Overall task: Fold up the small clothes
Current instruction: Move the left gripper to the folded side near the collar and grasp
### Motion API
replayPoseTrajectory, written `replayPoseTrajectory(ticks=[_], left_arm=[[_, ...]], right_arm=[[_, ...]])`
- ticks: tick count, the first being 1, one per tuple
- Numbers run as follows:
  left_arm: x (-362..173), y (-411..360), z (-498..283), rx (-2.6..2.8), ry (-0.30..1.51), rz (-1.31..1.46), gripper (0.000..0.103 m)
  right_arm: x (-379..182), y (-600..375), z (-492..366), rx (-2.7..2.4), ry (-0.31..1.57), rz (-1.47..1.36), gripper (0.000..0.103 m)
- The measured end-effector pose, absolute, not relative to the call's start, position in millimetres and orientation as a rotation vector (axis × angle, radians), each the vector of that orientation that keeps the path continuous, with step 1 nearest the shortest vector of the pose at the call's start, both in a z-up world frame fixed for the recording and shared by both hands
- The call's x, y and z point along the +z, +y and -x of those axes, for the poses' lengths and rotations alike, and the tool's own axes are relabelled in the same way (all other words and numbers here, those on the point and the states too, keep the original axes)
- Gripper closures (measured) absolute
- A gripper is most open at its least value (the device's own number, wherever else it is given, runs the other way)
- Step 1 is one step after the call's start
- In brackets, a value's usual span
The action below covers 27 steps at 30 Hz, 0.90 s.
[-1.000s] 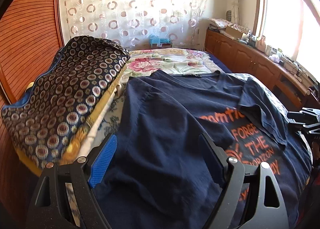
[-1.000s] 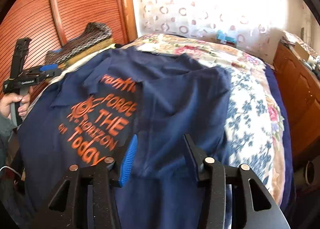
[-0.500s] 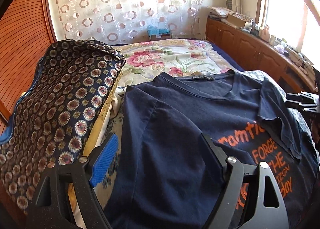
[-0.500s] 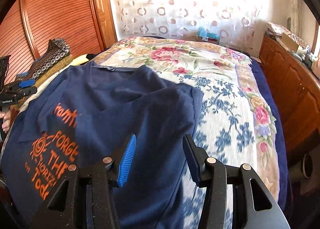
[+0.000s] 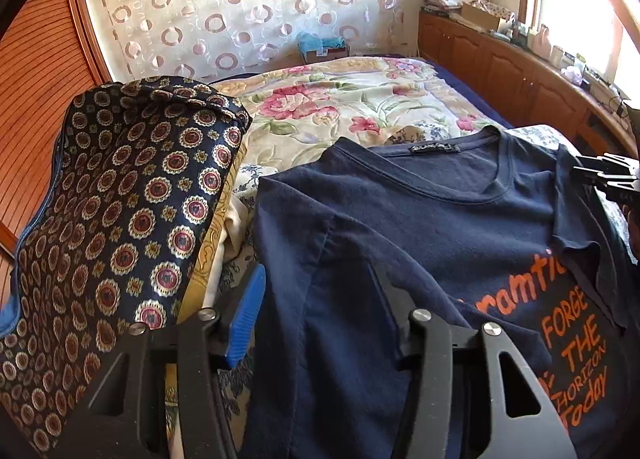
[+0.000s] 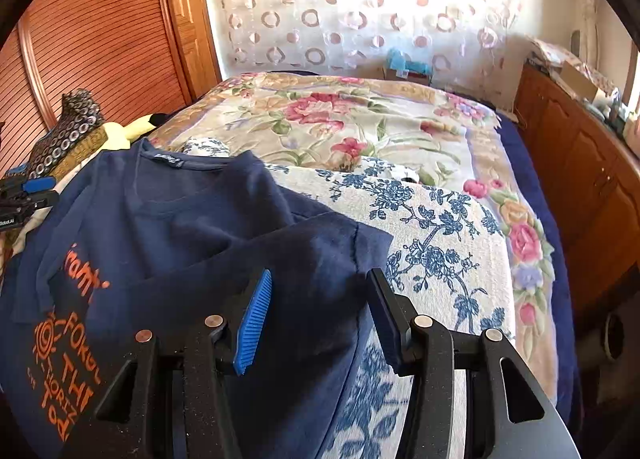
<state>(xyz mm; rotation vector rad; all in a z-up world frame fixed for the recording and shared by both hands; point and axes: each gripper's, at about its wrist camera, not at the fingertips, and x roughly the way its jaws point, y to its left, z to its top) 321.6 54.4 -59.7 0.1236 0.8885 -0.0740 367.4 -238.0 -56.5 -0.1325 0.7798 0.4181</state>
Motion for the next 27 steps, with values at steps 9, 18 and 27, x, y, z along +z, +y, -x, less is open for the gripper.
replayPoseTrajectory(ticks=[9, 18, 27], left_arm=[[-80.6, 59.0, -335.8, -0.035, 0.947, -0.121, 0.05], [-90.0, 61.8, -338.7, -0.037, 0.964, -0.073, 0.061], [-88.1, 69.7, -336.9, -0.029, 0.962, -0.031, 0.068]], right_arm=[[-63.0, -233.8, -377.6, 0.409, 0.794, 0.139, 0.049], [-61.3, -235.3, -383.9, 0.41, 0.798, 0.131, 0.045], [-62.3, -232.8, -383.7, 0.407, 0.797, 0.144, 0.043]])
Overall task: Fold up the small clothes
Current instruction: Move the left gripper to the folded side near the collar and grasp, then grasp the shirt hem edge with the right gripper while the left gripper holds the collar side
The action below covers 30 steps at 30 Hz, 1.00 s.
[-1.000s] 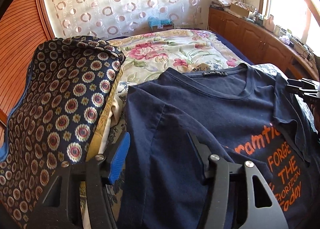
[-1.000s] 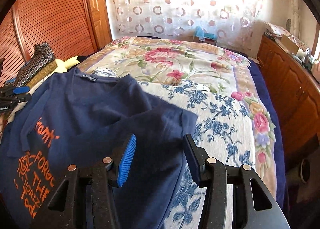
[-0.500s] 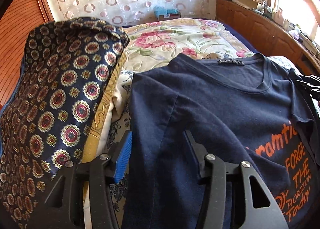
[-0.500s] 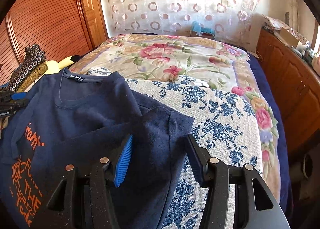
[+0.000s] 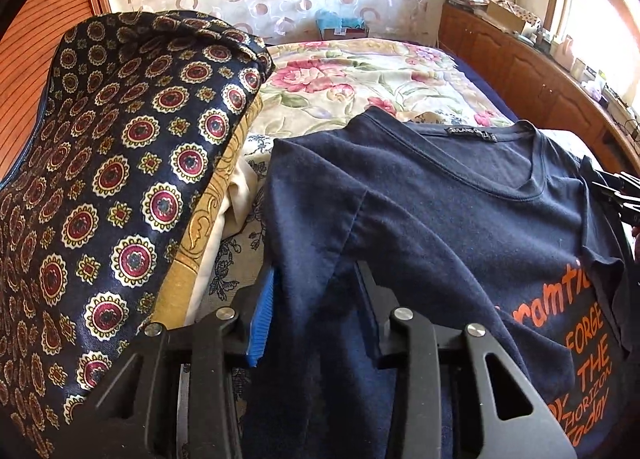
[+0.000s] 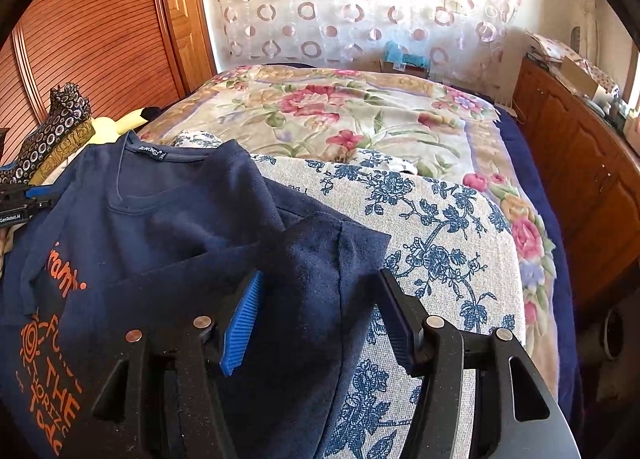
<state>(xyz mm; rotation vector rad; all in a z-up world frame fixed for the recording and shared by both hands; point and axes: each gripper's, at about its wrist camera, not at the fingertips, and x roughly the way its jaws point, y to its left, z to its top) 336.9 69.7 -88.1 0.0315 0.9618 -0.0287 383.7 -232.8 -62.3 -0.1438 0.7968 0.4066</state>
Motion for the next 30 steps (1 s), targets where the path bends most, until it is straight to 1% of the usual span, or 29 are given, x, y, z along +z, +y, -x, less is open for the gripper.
replayPoseTrajectory(ticks=[1, 2, 3, 4, 5, 7, 16, 21, 28, 29, 30], left_arm=[[-88.0, 69.0, -335.9, -0.029, 0.959, -0.029, 0.076], [-88.6, 67.2, -335.8, -0.026, 0.957, -0.029, 0.081], [-88.1, 66.9, -335.1, -0.024, 0.954, -0.031, 0.088], [-88.3, 65.6, -335.8, -0.027, 0.952, -0.029, 0.093], [-87.4, 65.4, -335.1, -0.033, 0.948, -0.027, 0.094], [-83.2, 66.4, -332.5, -0.033, 0.93, -0.024, 0.096], [-54.4, 59.3, -312.0, -0.093, 0.845, -0.03, 0.096], [-50.4, 56.3, -309.3, -0.116, 0.835, -0.036, 0.096], [-51.3, 48.6, -311.5, -0.135, 0.824, -0.021, 0.096], [-50.2, 48.5, -308.4, -0.138, 0.817, -0.019, 0.096], [-48.2, 50.1, -304.0, -0.144, 0.812, -0.017, 0.096]], right_arm=[[-62.4, -232.1, -383.8, 0.406, 0.797, 0.146, 0.043], [-62.4, -231.8, -383.7, 0.405, 0.797, 0.149, 0.043], [-62.2, -231.7, -383.7, 0.404, 0.796, 0.152, 0.043], [-62.2, -231.7, -383.6, 0.403, 0.796, 0.153, 0.042], [-62.2, -231.8, -384.0, 0.404, 0.796, 0.153, 0.042], [-62.1, -231.8, -384.2, 0.403, 0.796, 0.152, 0.042], [-62.0, -233.3, -384.2, 0.41, 0.798, 0.156, 0.042], [-60.4, -242.3, -384.5, 0.412, 0.823, 0.124, 0.042], [-57.8, -231.5, -389.3, 0.39, 0.839, 0.158, 0.042], [-57.8, -229.7, -389.5, 0.39, 0.837, 0.163, 0.043], [-57.7, -227.8, -389.6, 0.395, 0.833, 0.167, 0.048]])
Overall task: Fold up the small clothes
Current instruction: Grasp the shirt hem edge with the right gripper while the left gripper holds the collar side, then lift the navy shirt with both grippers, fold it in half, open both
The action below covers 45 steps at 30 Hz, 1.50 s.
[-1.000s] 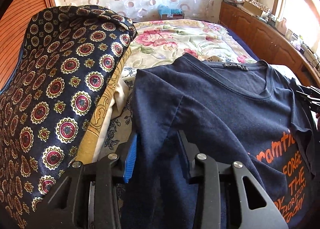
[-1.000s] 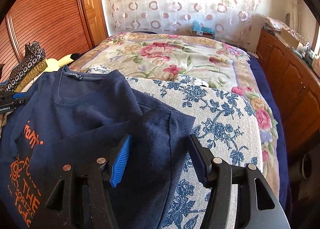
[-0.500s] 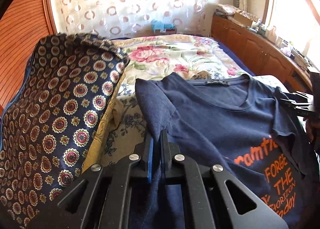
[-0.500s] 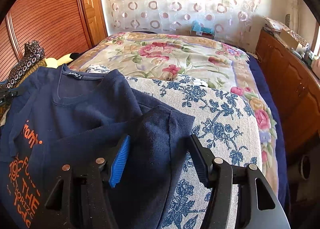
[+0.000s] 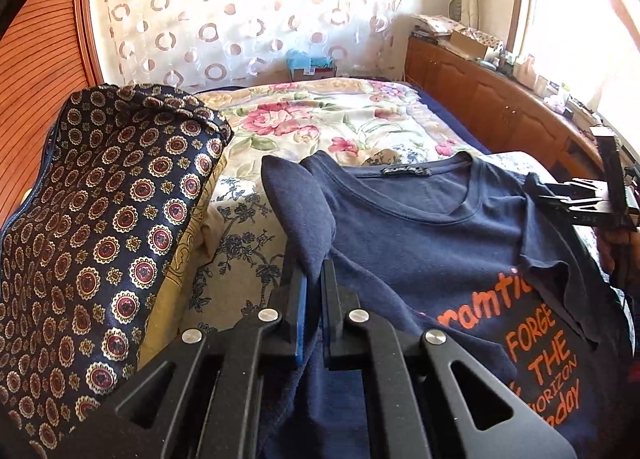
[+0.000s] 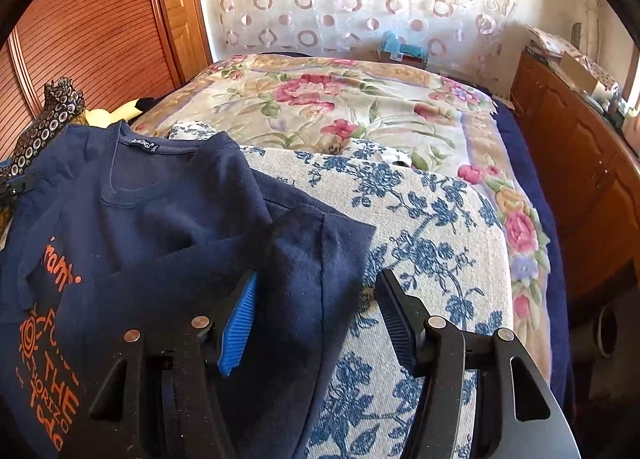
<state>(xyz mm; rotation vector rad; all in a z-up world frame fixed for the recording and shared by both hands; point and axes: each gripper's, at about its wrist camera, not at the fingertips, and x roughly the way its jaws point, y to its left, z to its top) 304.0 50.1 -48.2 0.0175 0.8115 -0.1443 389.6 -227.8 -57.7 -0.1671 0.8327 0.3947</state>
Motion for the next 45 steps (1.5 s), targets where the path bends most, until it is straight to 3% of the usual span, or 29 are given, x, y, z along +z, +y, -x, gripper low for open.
replayPoseTrajectory(ticks=[2, 4, 19, 28, 45], left_arm=[[-45.1, 49.7, -297.4, -0.16, 0.804, -0.014, 0.097], [-40.2, 48.1, -287.1, -0.171, 0.786, -0.016, 0.097], [-12.8, 67.8, -133.7, -0.215, 0.68, 0.044, 0.097], [-25.3, 76.7, -39.1, -0.189, 0.652, 0.093, 0.097], [-27.5, 61.6, 57.0, -0.195, 0.722, 0.045, 0.097]], right_arm=[[-57.0, -227.9, -387.8, 0.435, 0.82, 0.158, 0.085], [-55.8, -226.6, -385.2, 0.481, 0.825, 0.134, 0.094], [-12.8, -254.8, -228.5, 0.59, 0.625, 0.073, 0.096], [-30.6, -272.7, -112.9, 0.625, 0.66, 0.121, 0.096], [-12.3, -314.6, -7.1, 0.601, 0.741, 0.115, 0.096]])
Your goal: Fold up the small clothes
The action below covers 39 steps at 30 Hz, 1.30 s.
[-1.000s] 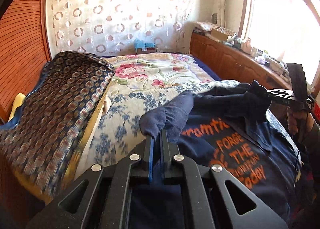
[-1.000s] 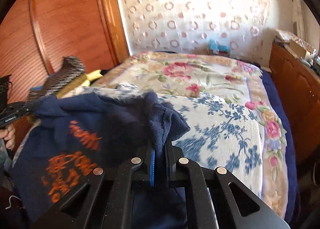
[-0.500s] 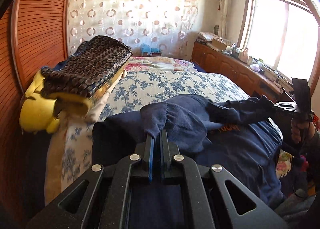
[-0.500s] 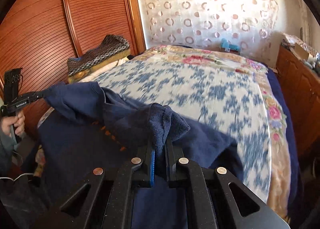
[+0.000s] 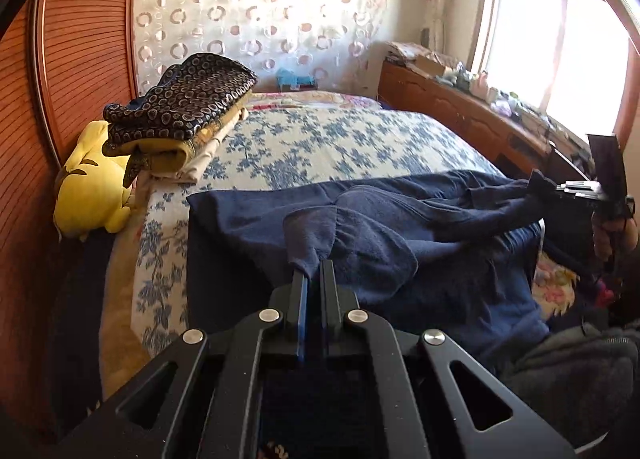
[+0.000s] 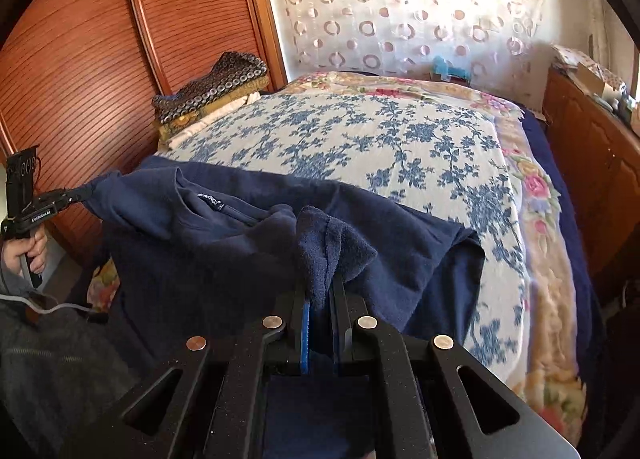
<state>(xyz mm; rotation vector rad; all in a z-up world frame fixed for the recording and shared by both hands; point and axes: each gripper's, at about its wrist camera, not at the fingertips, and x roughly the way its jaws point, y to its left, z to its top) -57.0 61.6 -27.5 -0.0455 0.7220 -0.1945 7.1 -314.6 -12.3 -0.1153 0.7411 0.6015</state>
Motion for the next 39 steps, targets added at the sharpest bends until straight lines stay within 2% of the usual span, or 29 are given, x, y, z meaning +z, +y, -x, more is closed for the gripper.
replayPoseTrajectory(ticks=[13, 14, 16, 17, 18, 20, 22, 27, 37, 39], left_arm=[[-31.2, 56.4, 54.9, -0.187, 0.768, 0.006, 0.097], [-30.6, 56.2, 54.9, -0.185, 0.764, 0.002, 0.096], [-28.8, 55.7, 55.0, -0.184, 0.755, -0.005, 0.079], [-27.8, 55.6, 54.7, -0.181, 0.747, -0.008, 0.073], [-26.2, 56.4, 54.4, -0.178, 0.734, -0.009, 0.061], [-23.2, 58.3, 54.2, -0.173, 0.718, 0.004, 0.053], [-20.2, 62.2, 53.3, -0.169, 0.697, 0.029, 0.023], [-24.5, 71.1, 35.9, -0.144, 0.695, 0.046, 0.021], [-63.4, 99.3, -28.9, -0.081, 0.762, 0.103, 0.021], [-67.9, 109.9, -41.9, -0.058, 0.768, 0.125, 0.021]], right_arm=[[-16.3, -311.2, 9.6, 0.58, 0.802, 0.126, 0.096], [-14.4, -309.8, 9.7, 0.576, 0.803, 0.128, 0.091], [-10.8, -309.0, 9.6, 0.563, 0.794, 0.146, 0.083], [-8.5, -310.2, 10.5, 0.564, 0.79, 0.149, 0.083], [-5.2, -311.2, 11.4, 0.576, 0.791, 0.147, 0.082], [0.3, -313.7, 13.2, 0.575, 0.781, 0.156, 0.076], [4.8, -316.2, 13.9, 0.561, 0.768, 0.167, 0.072], [5.3, -321.1, 6.2, 0.533, 0.74, 0.172, 0.066], [-12.7, -306.9, -22.5, 0.474, 0.682, 0.209, 0.047], [-19.1, -307.6, -33.6, 0.455, 0.686, 0.189, 0.046]])
